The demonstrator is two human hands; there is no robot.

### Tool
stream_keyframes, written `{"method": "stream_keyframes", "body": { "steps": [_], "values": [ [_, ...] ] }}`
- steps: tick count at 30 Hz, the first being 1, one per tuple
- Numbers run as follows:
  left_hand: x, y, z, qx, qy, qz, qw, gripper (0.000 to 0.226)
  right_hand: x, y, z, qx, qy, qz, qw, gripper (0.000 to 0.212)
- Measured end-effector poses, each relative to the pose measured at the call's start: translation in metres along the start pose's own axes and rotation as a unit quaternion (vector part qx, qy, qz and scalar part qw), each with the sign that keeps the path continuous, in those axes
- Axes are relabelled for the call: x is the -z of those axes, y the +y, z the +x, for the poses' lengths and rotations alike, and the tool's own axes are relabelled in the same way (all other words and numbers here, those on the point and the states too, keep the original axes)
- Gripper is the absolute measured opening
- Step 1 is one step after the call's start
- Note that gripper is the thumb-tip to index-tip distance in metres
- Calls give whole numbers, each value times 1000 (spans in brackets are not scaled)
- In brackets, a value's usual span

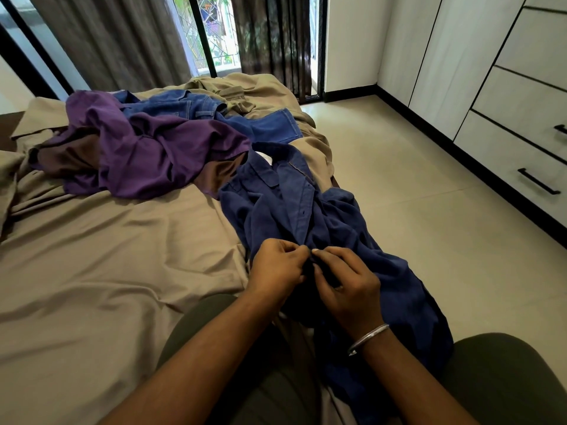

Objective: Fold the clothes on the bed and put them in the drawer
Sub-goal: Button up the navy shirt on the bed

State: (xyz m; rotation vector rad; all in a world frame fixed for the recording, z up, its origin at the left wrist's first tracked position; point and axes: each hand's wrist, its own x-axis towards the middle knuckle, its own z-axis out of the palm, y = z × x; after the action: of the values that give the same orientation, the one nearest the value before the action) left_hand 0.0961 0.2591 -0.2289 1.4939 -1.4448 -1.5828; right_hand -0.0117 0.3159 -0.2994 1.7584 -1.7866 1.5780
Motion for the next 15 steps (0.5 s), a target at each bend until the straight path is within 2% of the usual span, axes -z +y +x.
{"method": "stream_keyframes", "body": {
  "steps": [3,7,9,12,15],
  "values": [
    [-1,0,1,-4,1,4,1000,42,0,2,1,-20,-10,7,1000,22],
    [-2,5,-3,-3,-16,-53,998,21,1,4,4,-56,-24,45,997,23],
    [-2,6,-4,11,-26,-68,997,22,1,4,3,-60,-23,57,996,22],
    [-1,11,-5,40,-11,-103,994,8,1,6,0,-53,-14,64,996,20],
    [1,13,-5,67,8,-162,985,10,1,6,1,-54,-4,80,995,18]
  ]
}}
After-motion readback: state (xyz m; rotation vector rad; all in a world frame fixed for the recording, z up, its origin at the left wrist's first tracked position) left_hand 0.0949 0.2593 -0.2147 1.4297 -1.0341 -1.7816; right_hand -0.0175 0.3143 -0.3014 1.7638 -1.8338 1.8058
